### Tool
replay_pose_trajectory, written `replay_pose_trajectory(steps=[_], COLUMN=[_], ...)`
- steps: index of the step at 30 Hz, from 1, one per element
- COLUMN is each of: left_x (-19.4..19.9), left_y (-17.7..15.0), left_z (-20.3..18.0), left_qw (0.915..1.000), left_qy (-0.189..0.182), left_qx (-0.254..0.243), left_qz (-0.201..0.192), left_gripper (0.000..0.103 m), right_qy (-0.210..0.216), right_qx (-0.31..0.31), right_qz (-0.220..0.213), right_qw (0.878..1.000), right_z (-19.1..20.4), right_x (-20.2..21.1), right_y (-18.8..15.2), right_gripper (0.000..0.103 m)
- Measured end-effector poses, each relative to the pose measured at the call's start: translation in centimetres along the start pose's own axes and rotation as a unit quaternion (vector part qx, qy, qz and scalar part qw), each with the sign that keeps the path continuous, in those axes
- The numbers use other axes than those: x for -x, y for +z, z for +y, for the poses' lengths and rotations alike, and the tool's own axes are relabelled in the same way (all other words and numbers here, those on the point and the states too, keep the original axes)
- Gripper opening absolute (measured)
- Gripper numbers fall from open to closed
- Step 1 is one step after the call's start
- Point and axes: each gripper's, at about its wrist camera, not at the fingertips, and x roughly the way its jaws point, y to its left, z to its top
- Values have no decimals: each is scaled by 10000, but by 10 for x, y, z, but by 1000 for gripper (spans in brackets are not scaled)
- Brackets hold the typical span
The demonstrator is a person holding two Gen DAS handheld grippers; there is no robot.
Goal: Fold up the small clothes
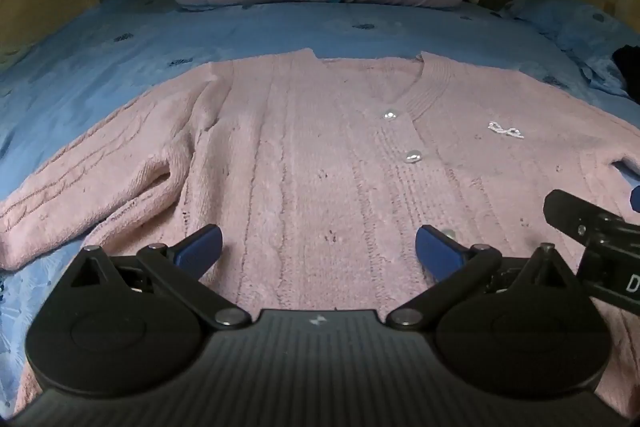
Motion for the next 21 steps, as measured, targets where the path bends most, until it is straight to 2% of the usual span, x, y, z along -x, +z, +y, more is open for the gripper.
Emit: replay_pose_trajectory(steps=[21], left_x=[4], left_y=[0], left_z=[1], left_qw=[10000], left_qy=[-39], left_qx=[23], left_qz=[31], left_gripper=[103], right_qy=[3], right_qx=[-11], right_qz=[-34], right_qw=[10000], right_z=[3], right_x=[1], right_y=[-1], right_gripper=[103])
